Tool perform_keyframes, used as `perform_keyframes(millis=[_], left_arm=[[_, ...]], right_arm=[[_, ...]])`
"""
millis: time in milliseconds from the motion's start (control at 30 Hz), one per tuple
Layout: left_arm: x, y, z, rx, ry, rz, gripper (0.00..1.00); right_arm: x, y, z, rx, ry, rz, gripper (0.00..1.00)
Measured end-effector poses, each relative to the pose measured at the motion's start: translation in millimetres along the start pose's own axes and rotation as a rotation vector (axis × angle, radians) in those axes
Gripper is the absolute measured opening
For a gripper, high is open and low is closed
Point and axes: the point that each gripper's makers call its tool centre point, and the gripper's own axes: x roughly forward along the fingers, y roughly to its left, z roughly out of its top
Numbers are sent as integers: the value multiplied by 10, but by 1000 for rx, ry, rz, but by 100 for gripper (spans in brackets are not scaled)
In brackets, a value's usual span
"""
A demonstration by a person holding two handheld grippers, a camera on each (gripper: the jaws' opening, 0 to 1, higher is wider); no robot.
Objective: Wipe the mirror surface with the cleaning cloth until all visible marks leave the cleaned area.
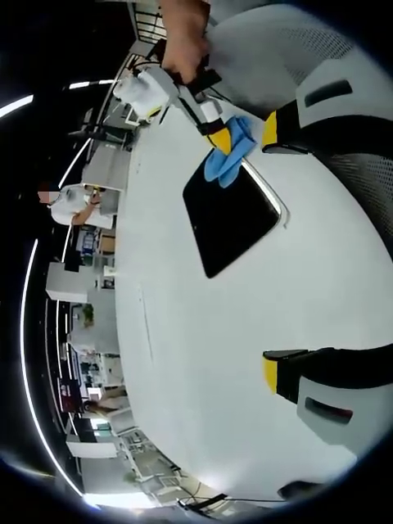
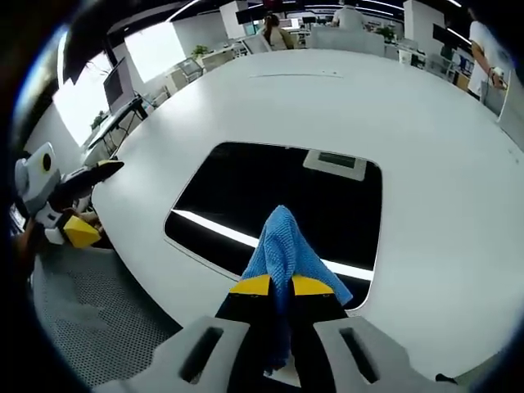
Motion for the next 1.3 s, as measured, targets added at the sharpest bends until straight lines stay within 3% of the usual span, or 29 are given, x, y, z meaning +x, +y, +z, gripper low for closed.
perform_keyframes(millis=[467,1300], left_arm=[[2,-23,-1,0,0,-7,98],[0,-10,-2,-5,-2,-4,98]], right_arm=[[6,0,1,3,-24,4,2],[14,-13,9,5,-7,11,2]])
